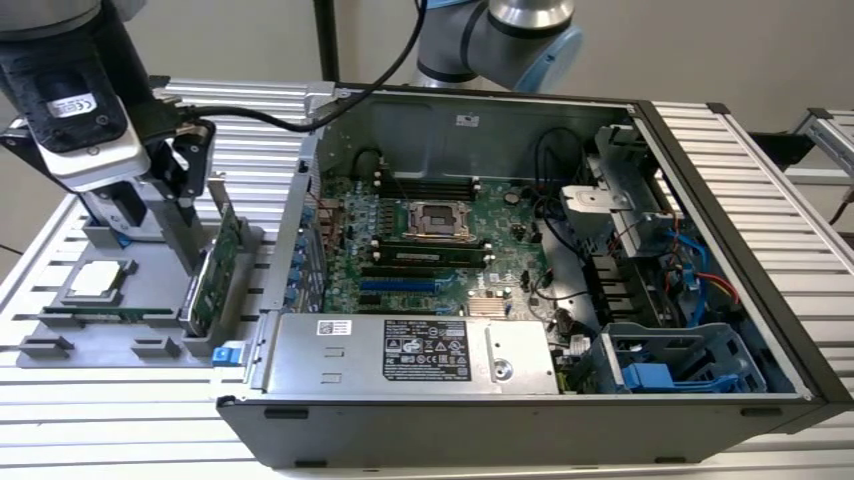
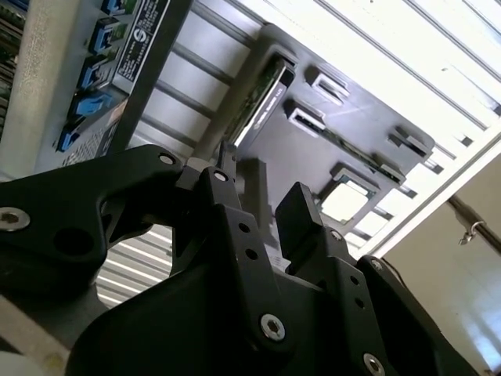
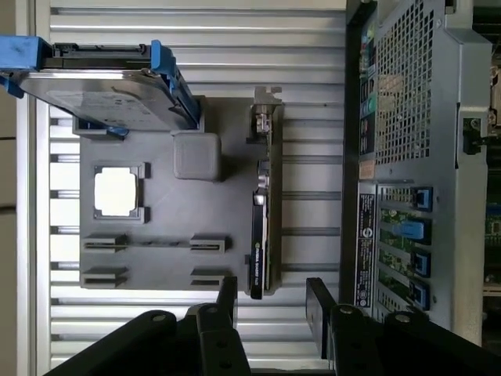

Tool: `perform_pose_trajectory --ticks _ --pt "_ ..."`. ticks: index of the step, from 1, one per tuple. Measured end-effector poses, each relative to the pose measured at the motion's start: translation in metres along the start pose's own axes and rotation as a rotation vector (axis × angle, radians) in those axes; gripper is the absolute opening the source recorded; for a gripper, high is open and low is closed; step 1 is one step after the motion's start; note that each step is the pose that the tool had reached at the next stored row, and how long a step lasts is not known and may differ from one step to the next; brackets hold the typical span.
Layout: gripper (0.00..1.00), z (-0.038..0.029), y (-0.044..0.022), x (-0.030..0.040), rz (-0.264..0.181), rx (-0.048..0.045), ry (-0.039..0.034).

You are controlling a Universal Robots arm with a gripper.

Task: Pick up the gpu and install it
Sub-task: 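Pick up the gpu and move the gpu toward the slot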

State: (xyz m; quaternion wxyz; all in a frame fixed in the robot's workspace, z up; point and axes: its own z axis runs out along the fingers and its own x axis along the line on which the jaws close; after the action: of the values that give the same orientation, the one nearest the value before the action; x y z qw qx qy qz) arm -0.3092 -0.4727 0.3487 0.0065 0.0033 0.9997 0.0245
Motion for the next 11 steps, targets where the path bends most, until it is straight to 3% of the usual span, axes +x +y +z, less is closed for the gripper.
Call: perform_pose_trajectory --ticks 11 --pt "1.00 0.0094 0.0025 -0.0006 0.000 0.0001 0.0001"
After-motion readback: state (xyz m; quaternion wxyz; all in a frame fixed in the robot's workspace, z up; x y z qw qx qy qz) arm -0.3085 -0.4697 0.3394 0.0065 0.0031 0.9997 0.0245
